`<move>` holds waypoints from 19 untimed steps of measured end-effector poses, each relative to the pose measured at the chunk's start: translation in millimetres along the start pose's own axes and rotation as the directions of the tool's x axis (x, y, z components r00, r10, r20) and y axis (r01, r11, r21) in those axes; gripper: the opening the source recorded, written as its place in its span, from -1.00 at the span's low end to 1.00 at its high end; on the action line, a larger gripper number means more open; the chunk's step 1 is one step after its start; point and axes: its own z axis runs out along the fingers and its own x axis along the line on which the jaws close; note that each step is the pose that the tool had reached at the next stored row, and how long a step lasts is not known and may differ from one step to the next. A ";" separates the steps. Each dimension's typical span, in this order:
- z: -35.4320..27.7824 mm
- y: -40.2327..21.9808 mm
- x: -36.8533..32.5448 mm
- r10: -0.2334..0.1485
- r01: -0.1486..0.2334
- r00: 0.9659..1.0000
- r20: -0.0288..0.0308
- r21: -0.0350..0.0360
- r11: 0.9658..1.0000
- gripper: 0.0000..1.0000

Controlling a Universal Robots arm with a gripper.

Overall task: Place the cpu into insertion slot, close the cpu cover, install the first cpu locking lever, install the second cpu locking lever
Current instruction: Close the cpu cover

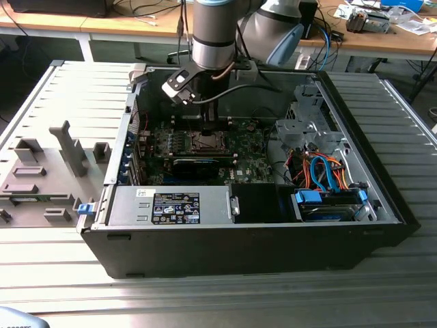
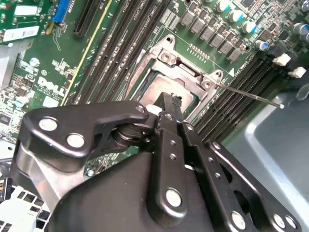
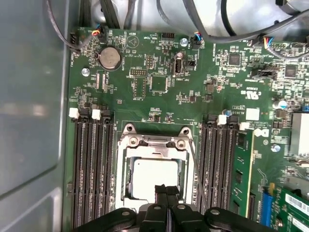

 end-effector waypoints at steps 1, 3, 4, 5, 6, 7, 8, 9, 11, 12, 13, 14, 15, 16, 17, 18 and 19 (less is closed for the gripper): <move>-1.3 0.0 0.0 0.000 0.000 1.000 0.000 0.000 1.000 -0.78; -3.1 0.0 -0.1 0.000 0.000 1.000 0.000 0.000 1.000 -0.78; -3.5 0.0 -0.1 0.000 0.000 1.000 0.000 0.000 1.000 -0.78; -3.8 0.0 -0.1 0.000 0.000 1.000 0.000 0.000 1.000 -0.78; -4.3 0.0 -0.2 0.000 0.000 1.000 0.000 0.000 1.000 -0.78; -4.5 0.0 -0.1 0.000 0.000 1.000 0.000 0.000 1.000 -0.78; -4.8 -0.1 -0.2 0.000 0.000 1.000 0.000 0.000 1.000 -0.78; -5.2 -0.1 -0.2 0.000 0.000 1.000 0.000 0.000 1.000 -0.78; -5.5 -0.1 -0.2 0.000 0.000 1.000 0.000 0.000 1.000 -0.78; -5.8 -0.1 -0.2 0.000 0.000 1.000 0.000 0.000 1.000 -0.78; -6.0 -0.1 -0.2 0.000 0.000 1.000 0.000 0.000 1.000 -0.78; -6.2 -0.1 -0.2 0.000 0.000 1.000 0.000 0.000 1.000 -0.78; -6.4 -0.1 -0.2 0.000 0.000 1.000 0.000 0.000 1.000 -0.78; -6.8 -0.1 -0.2 0.000 0.000 1.000 0.000 0.000 1.000 -0.78; -7.1 -0.1 -0.3 0.000 0.000 1.000 0.000 0.000 1.000 -0.78; -7.6 -0.1 -0.3 0.000 0.000 1.000 0.000 0.000 1.000 -0.78; -8.2 -0.1 -0.3 0.000 0.000 1.000 0.000 0.000 1.000 -0.78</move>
